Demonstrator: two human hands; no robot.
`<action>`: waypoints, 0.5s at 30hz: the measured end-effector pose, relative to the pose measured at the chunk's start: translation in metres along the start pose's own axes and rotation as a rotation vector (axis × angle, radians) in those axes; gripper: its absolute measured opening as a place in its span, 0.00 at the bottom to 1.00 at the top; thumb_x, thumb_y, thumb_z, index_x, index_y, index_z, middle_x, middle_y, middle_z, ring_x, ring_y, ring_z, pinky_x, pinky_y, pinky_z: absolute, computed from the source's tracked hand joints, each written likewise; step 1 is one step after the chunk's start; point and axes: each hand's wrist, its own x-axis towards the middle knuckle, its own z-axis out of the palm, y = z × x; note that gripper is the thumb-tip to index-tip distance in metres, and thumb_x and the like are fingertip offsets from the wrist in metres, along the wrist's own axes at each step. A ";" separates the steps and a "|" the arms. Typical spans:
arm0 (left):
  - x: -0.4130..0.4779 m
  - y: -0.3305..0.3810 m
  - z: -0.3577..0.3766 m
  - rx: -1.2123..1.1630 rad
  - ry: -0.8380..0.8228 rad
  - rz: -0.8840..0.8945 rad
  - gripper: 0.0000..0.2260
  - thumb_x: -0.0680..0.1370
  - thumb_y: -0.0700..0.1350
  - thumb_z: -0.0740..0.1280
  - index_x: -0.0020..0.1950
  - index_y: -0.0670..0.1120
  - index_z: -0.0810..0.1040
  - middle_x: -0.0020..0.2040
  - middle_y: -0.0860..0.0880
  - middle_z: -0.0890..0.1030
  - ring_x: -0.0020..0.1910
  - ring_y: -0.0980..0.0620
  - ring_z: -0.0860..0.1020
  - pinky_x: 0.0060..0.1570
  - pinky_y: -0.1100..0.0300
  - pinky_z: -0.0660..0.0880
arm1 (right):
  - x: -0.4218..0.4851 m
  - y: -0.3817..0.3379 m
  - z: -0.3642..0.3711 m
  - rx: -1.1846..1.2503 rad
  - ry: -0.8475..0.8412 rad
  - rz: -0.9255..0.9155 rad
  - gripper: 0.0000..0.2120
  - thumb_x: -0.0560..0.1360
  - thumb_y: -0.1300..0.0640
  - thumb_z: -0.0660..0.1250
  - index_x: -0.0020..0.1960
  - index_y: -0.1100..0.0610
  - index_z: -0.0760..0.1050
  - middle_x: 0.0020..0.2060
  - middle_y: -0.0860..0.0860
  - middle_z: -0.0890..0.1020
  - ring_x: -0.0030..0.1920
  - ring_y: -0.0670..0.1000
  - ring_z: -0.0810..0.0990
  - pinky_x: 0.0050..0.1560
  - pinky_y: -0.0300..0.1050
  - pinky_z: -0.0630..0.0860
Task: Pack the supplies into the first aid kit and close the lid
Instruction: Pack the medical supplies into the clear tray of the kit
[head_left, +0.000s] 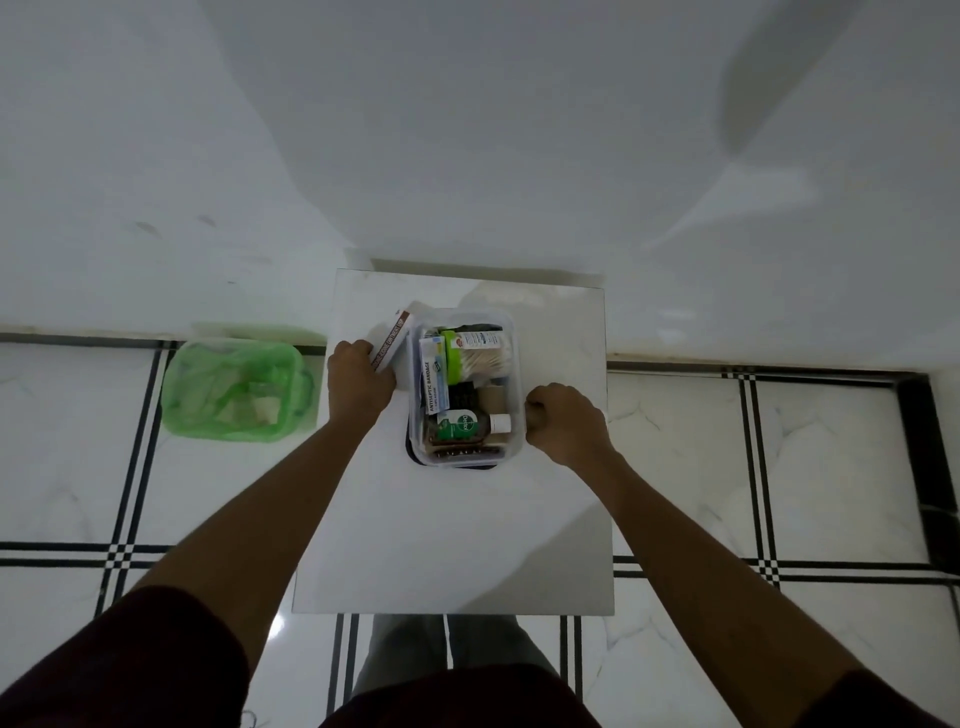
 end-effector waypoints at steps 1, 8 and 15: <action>-0.001 -0.003 -0.002 -0.020 0.008 -0.015 0.05 0.66 0.38 0.67 0.37 0.36 0.75 0.37 0.37 0.75 0.36 0.39 0.74 0.33 0.53 0.70 | 0.000 0.001 -0.001 0.003 0.017 0.005 0.09 0.65 0.59 0.71 0.45 0.56 0.77 0.40 0.52 0.79 0.42 0.55 0.78 0.35 0.42 0.70; -0.030 -0.007 -0.036 -0.081 0.174 0.097 0.08 0.68 0.37 0.68 0.47 0.38 0.78 0.42 0.40 0.75 0.39 0.45 0.71 0.39 0.57 0.66 | -0.010 0.008 -0.033 0.069 0.340 0.035 0.14 0.66 0.59 0.72 0.51 0.57 0.76 0.44 0.53 0.80 0.44 0.54 0.76 0.36 0.44 0.72; -0.081 0.003 -0.062 -0.038 0.166 0.568 0.14 0.68 0.40 0.70 0.54 0.40 0.78 0.47 0.42 0.80 0.44 0.45 0.75 0.44 0.56 0.72 | -0.025 -0.025 -0.059 0.215 0.518 -0.108 0.16 0.65 0.61 0.71 0.52 0.57 0.78 0.48 0.54 0.82 0.47 0.56 0.78 0.38 0.44 0.72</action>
